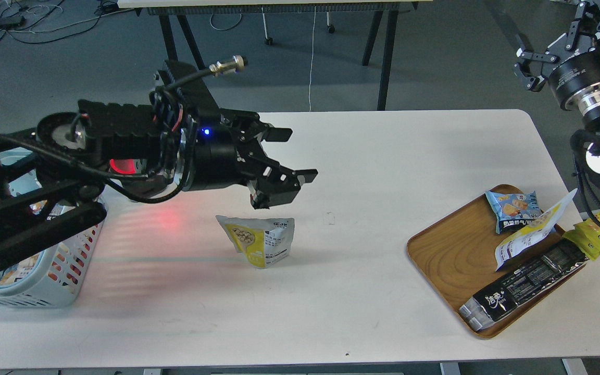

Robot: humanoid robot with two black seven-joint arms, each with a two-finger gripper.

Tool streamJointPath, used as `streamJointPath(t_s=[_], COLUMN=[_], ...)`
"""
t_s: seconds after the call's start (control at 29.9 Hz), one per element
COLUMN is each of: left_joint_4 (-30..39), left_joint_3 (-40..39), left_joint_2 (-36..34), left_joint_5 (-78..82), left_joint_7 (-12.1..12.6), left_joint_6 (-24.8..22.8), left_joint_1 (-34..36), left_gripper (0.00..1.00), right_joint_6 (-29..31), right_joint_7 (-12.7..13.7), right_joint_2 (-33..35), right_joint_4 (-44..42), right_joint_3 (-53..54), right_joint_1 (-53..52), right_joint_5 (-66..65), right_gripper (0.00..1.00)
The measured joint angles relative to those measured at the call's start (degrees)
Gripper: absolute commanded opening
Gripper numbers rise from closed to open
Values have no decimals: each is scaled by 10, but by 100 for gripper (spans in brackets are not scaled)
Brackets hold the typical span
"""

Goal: Scan snack and place in basket
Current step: 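Grasp the yellow snack bag with the left gripper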

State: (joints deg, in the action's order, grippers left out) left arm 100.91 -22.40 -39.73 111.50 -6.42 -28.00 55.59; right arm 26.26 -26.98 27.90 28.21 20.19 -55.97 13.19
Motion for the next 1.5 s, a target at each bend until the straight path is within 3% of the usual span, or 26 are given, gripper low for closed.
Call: streamJointPath(t_s=[0.23,0.43,0.7,1.0,1.5], left_joint_4=[1,1,-13,-33,-40], left_joint_3=[49,81,100,102,103], left_joint_2=[11,-15,-27,-26,-23], left_joint_5=[78,98,135,135,135], left_joint_7=[0,-1,-1,-2,-18], left_joint_6=[0,0,0,0,0], left_joint_1=[-3,-3,-5,-6,-16], left_gripper=[70,59,57,26,0], right_joint_6=[0,0,-2,-2,-2], right_joint_7=[2,2,2,2,2], right_joint_2=[0,0,-4,-4,-4], right_joint_4=[4,4,4,4,4], right_joint_3=[0,-3,-3,-5,-6], right_joint_1=[2,3,4,3,2], right_joint_5=[0,-1,-1,-2,-2], right_gripper=[98,98,98,98,98])
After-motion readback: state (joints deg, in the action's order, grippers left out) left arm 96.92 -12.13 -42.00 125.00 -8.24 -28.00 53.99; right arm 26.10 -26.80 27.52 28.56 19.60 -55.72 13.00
